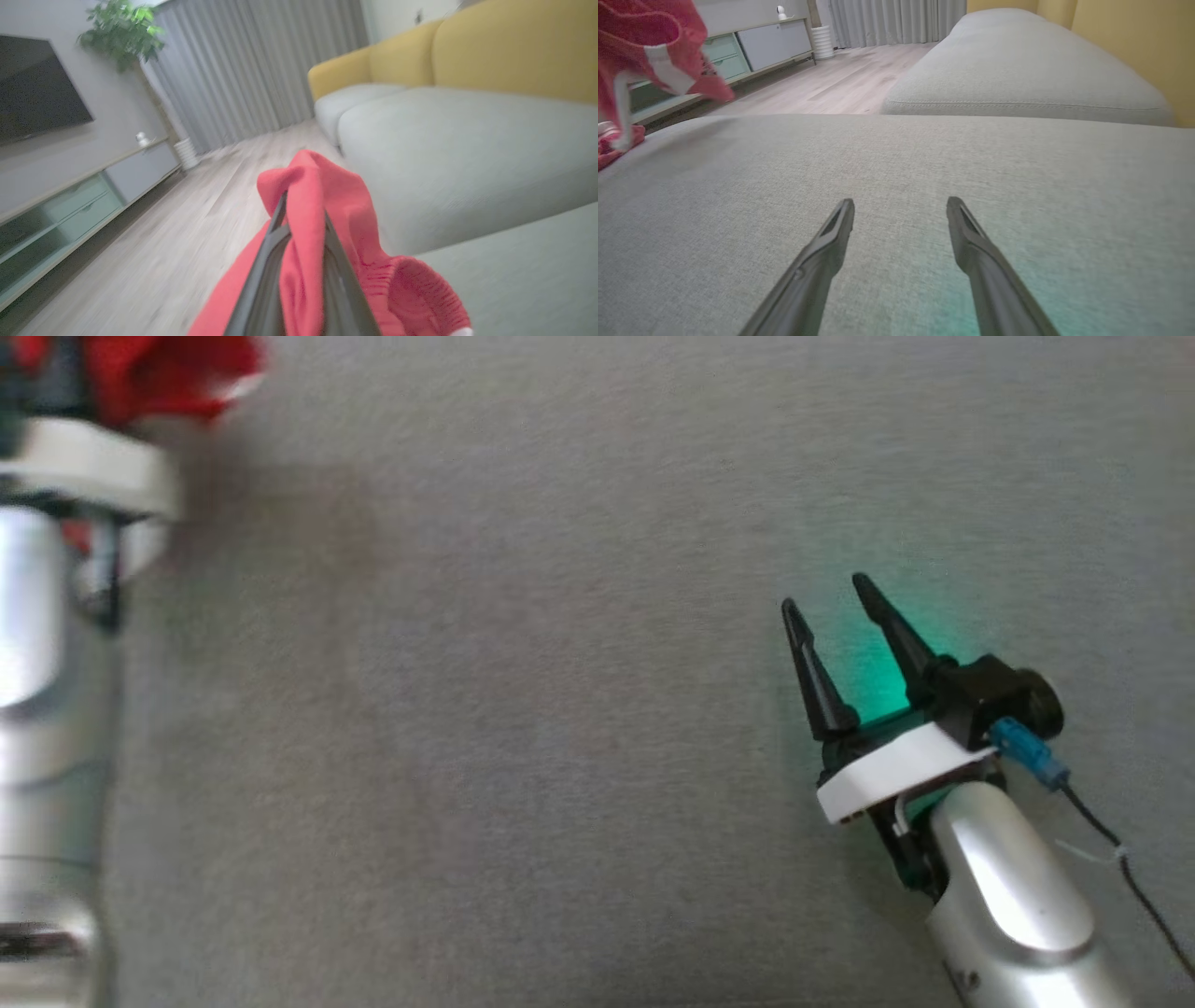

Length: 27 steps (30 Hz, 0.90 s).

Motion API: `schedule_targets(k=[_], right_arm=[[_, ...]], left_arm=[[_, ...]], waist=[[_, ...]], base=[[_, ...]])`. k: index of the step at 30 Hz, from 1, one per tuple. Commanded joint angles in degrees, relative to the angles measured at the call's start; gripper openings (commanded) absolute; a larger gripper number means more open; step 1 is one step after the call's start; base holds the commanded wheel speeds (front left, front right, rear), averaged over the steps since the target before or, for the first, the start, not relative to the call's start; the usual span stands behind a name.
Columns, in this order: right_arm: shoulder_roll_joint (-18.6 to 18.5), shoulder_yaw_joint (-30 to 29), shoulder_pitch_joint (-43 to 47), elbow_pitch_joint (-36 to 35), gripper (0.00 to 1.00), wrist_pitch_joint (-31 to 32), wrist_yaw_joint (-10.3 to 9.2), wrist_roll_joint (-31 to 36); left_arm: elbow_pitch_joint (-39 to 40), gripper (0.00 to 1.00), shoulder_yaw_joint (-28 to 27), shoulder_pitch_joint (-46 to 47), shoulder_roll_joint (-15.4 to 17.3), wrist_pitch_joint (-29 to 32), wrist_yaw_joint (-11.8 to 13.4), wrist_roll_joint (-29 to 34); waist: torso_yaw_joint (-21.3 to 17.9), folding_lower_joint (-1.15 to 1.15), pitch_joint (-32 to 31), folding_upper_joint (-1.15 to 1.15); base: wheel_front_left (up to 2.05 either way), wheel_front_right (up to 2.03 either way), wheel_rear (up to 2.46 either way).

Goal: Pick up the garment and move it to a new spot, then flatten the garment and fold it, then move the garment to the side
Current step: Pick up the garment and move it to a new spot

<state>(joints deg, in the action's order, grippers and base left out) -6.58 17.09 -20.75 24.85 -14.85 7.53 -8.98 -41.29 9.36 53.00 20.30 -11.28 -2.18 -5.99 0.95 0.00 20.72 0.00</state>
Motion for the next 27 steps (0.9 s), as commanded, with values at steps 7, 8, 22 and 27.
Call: schedule_targets(k=[7, 8, 22, 27], right_arm=[[2.46, 0.02, 3.26, -0.55, 1.0, -0.15, -0.04, -1.03], [2.66, 0.06, 3.47, -0.39, 1.0, -0.15, -0.04, -1.15], [3.64, 1.22, 5.16, 0.61, 1.0, -0.15, -0.04, -1.62], [3.67, 0.27, 5.36, 0.92, 1.0, -0.15, -0.04, -1.12]], left_arm=[[8.08, 0.0, 4.14, 1.21, -7.3, -0.97, -1.7, -1.27], [8.53, 0.0, 4.79, 0.6, -8.54, -1.08, -1.87, -1.61], [6.32, 0.0, 13.1, -16.79, -16.91, -3.08, -2.07, -6.7], [5.23, 1.0, 12.96, -22.46, -17.19, -3.6, 0.33, -8.29]], waist=[[-9.15, 0.0, -6.26, 0.0], [-10.33, 0.0, -6.66, 0.0], [-17.37, 0.0, -9.32, 0.0], [-15.66, 0.0, -9.7, 0.0]], base=[[0.0, 0.0, 0.0], [0.0, 0.0, 0.0], [0.0, 0.0, 0.0], [0.0, 0.0, 0.0]])
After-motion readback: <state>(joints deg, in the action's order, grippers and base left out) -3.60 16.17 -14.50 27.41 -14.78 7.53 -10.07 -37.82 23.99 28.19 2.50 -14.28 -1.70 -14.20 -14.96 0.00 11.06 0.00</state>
